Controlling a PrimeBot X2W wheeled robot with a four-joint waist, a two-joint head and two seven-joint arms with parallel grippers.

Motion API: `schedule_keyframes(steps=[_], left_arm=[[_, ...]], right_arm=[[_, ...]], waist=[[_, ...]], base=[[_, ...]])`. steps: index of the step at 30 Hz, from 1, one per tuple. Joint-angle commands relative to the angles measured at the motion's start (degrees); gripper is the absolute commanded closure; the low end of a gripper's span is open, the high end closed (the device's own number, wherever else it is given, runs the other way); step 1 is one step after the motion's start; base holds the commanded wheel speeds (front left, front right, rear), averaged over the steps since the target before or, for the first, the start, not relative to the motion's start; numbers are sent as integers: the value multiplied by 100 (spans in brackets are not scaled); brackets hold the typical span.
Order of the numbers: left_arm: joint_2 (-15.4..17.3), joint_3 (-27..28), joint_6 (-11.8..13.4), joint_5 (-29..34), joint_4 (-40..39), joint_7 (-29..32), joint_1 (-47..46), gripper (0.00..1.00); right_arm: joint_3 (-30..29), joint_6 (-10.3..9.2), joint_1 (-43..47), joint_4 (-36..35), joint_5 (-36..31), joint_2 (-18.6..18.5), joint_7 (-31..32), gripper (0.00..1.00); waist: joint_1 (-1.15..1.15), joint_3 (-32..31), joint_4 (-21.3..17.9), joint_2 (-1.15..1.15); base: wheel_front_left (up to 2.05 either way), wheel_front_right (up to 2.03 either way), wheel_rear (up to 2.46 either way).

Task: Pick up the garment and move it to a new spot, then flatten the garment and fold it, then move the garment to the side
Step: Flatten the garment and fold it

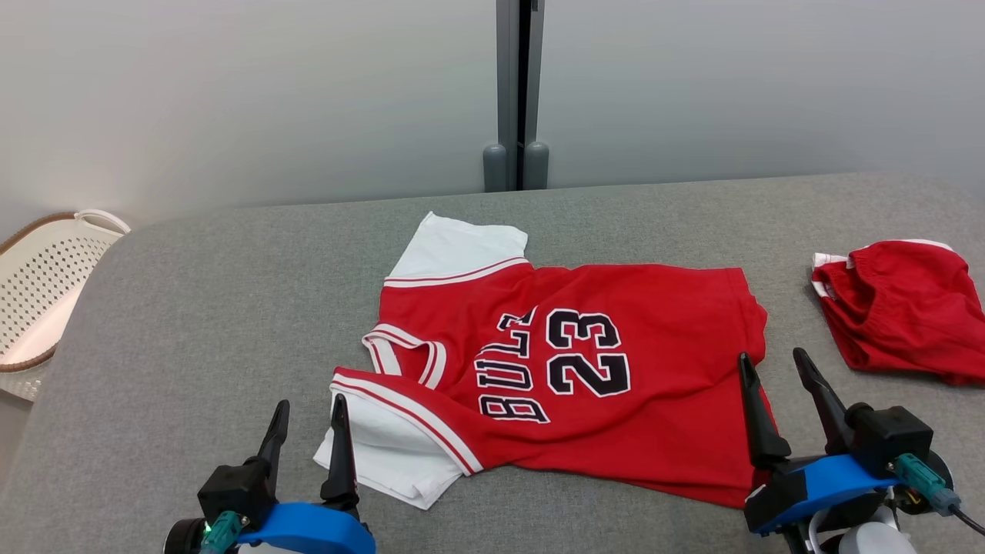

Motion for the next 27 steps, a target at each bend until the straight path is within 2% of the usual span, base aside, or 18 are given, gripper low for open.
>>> schedule_keyframes(steps=[1,8,12,17,20,27], left_arm=[[-10,-3,31,52,-20,-28,40,0],[82,36,55,39,218,58,34,0],[313,61,34,-51,865,861,-243,0],[411,26,-63,-129,1322,1340,-508,0],[469,28,-32,-167,1624,1628,-717,0],[531,119,34,-245,2077,1617,-998,0]], right_arm=[[11,1,-78,25,34,16,-28,0],[14,1,-77,115,104,16,-30,0],[6,1,-55,188,95,14,105,0],[36,1,19,223,86,14,275,0],[13,1,90,198,18,12,380,0],[-30,1,374,164,-28,13,603,0]], waist=[[0,1,-10,0],[0,57,-46,0],[0,227,-133,0],[0,382,-235,0],[0,497,-343,0],[0,685,-555,0]], base=[[0,0,0],[0,0,0],[0,0,0],[0,0,0],[0,0,0],[0,0,0]])
